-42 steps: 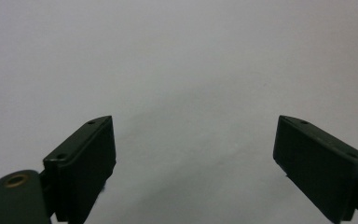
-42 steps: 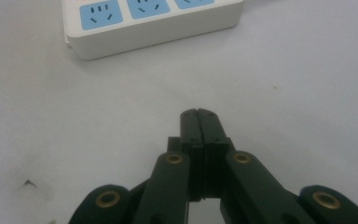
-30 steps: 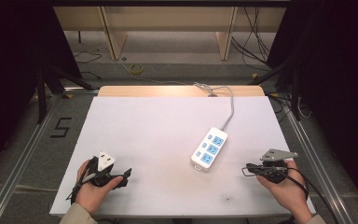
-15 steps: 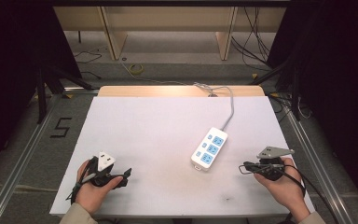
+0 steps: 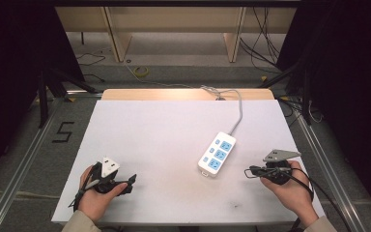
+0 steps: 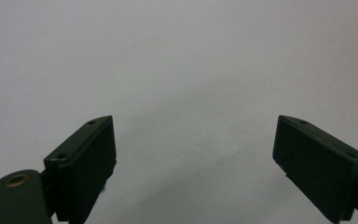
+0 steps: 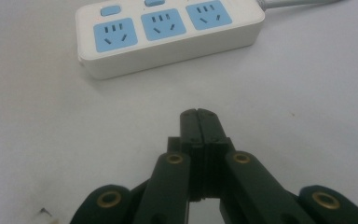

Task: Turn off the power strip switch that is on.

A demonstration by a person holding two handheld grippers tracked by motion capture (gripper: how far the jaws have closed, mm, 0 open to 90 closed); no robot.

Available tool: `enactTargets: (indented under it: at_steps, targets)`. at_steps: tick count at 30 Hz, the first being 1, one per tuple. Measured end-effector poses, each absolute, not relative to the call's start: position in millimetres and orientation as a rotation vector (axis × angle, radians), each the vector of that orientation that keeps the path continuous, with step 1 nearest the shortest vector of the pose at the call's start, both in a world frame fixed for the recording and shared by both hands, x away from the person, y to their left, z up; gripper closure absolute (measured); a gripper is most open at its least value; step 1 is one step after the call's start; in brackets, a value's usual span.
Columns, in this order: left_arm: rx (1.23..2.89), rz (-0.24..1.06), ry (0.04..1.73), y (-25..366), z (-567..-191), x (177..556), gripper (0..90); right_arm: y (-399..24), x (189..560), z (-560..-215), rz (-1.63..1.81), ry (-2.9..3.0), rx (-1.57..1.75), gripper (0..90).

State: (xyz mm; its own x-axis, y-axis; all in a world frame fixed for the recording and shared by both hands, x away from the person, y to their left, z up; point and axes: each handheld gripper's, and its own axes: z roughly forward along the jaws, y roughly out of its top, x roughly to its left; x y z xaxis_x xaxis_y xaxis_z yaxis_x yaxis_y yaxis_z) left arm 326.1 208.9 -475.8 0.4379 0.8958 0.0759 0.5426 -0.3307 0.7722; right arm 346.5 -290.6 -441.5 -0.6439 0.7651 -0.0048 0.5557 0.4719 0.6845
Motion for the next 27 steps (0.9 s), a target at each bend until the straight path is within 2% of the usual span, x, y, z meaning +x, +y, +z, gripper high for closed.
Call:
enactTargets:
  at_steps: [27]
  targets:
    - [2.017, 0.669, 1.203, 208.3, -475.7, 326.3, 13.0, -277.8, 355.0, -437.4, 0.951, 2.441, 1.093, 90.0]
